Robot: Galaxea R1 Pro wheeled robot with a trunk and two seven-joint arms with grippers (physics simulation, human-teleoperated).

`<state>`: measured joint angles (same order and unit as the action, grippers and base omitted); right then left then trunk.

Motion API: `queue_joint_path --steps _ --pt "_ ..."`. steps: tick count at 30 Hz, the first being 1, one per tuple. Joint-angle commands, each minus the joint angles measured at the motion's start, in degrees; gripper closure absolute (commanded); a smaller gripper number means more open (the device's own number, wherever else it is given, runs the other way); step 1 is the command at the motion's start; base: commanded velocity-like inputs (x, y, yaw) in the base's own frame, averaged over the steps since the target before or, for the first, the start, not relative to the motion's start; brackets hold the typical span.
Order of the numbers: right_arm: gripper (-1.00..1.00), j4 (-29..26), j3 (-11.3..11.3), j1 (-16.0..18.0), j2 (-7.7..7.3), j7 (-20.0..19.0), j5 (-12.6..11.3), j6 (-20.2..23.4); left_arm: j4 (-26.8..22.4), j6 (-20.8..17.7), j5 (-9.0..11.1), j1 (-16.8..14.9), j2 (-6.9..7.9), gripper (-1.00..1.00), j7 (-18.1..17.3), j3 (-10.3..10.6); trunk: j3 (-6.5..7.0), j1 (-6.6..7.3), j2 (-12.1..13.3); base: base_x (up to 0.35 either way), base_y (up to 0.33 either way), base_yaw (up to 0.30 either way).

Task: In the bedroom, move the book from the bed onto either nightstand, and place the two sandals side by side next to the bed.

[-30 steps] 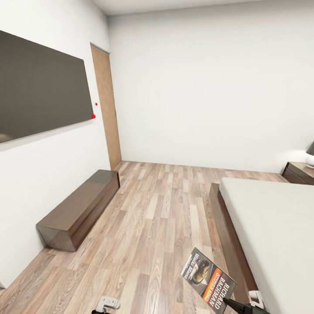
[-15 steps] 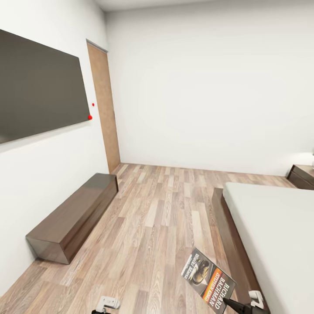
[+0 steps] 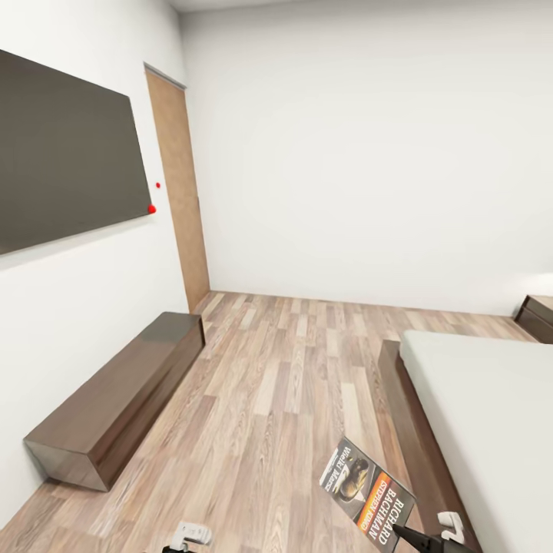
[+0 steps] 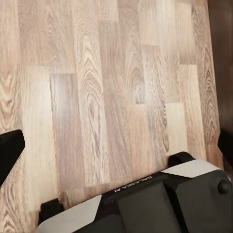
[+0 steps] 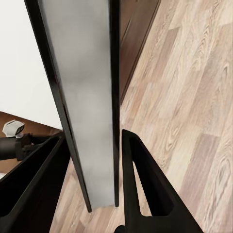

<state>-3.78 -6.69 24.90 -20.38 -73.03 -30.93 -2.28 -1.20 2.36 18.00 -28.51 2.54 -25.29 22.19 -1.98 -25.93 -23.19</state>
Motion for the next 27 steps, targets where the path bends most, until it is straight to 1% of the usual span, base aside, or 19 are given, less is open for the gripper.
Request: queue_joint_path --steps 1,12,20,27 --pt "1.0 0.0 -0.2 0.1 -0.02 -0.1 -0.4 -0.3 0.1 0.2 0.4 -0.1 0.01 -1.0 -0.2 0.5 -0.13 -0.07 -0.1 0.333 0.0 0.0" --pt "1.0 0.0 -0.2 0.1 -0.08 -0.1 -0.4 -0.3 0.1 0.4 0.5 -0.1 0.01 -1.0 -0.3 0.4 -0.13 -0.07 -0.1 0.333 0.0 0.0" --pt "1.0 0.0 -0.2 0.1 -0.1 -0.2 -0.4 -0.3 0.1 2.6 0.6 -0.1 0.01 -1.0 0.1 0.4 -0.13 -0.07 -0.1 0.309 0.0 0.0" --pt "1.0 0.0 -0.1 0.1 -0.1 -0.2 -0.4 -0.3 0.1 2.6 0.0 -0.1 0.3 -1.0 0.5 0.5 -0.13 -0.07 -0.1 0.292 0.0 0.0"
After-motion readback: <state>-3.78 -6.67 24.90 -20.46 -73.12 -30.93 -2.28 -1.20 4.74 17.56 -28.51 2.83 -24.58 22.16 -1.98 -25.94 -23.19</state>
